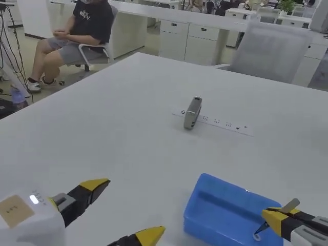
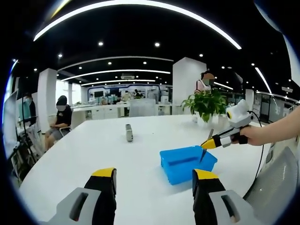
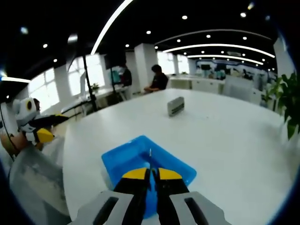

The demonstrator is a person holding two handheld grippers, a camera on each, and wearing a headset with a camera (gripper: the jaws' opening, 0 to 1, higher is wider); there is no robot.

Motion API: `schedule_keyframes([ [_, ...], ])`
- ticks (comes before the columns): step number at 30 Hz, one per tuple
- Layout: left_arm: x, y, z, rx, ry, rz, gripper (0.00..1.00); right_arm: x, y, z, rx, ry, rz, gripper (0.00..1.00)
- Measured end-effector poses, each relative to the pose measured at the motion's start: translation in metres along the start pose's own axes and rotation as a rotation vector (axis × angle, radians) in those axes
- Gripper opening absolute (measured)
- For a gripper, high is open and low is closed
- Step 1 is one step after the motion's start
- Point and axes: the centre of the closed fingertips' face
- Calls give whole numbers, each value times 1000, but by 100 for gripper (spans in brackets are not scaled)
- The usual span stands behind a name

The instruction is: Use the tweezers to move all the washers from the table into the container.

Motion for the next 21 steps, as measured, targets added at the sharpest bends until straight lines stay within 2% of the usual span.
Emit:
schedule_keyframes([
  [5, 1, 0, 0, -3, -6, 0, 64, -12, 17, 12, 46, 10, 0, 3],
  [10, 3, -1, -1, -6, -16, -2, 62, -36, 25, 22, 60, 41, 20, 3],
  [15, 4, -1, -1, -7, -22, -3, 62, -53, 26, 24, 64, 80, 21, 3],
  [18, 5, 0, -1, -5, -25, -4, 62, -65, 19, 21, 47, 121, 29, 3],
  [21, 5, 1, -1, 0, -25, -3, 62, -70, 12, 17, 34, 134, 16, 3],
])
Point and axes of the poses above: the centre of the closed fingertips' face, and the gripper's own axes: z roughly backward along the fingers, x roughly to its right, y roughly out of its top, and after that the axes turned 1 degree about x, right-handed
